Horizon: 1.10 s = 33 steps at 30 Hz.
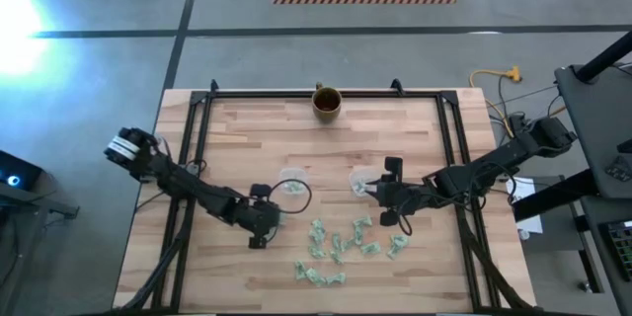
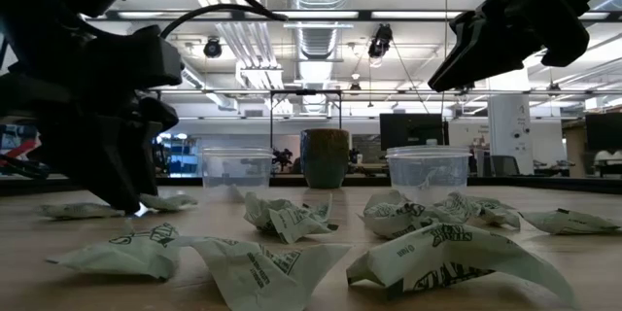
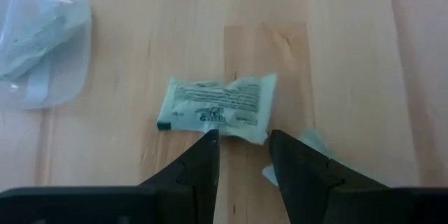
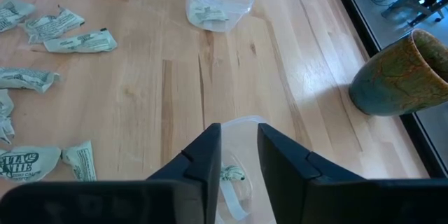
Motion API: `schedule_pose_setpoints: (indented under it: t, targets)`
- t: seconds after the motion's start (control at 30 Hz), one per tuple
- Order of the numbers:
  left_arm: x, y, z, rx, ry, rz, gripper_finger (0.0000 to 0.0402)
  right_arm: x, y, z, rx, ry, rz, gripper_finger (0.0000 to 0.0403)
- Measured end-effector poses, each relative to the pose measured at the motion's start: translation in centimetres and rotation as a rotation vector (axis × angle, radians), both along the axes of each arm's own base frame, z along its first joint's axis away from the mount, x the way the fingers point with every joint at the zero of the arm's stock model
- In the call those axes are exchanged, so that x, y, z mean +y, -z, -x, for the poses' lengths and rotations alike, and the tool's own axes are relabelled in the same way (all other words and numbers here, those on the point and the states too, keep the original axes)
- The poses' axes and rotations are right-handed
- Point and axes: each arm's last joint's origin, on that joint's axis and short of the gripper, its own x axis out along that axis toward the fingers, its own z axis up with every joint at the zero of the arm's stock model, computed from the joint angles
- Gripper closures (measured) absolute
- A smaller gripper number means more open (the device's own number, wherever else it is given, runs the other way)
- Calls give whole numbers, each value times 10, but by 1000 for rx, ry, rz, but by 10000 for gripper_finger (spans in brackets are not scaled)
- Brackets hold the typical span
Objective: Pick and place Stevia / Truvia into bins
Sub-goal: Put the white stevia packet into the left transparent container
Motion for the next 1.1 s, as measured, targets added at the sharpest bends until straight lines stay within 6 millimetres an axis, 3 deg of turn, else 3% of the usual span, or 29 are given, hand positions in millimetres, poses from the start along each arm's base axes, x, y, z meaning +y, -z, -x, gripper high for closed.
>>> schedule_pose_setpoints:
  t: [0.9, 1.1]
  targets:
    - [0, -17, -3, -77, 52, -39, 285, 0, 0, 0, 1, 0, 0, 331]
    - [-3, -12, -8, -85, 93, -27, 286, 0, 1, 0, 2, 0, 0, 326]
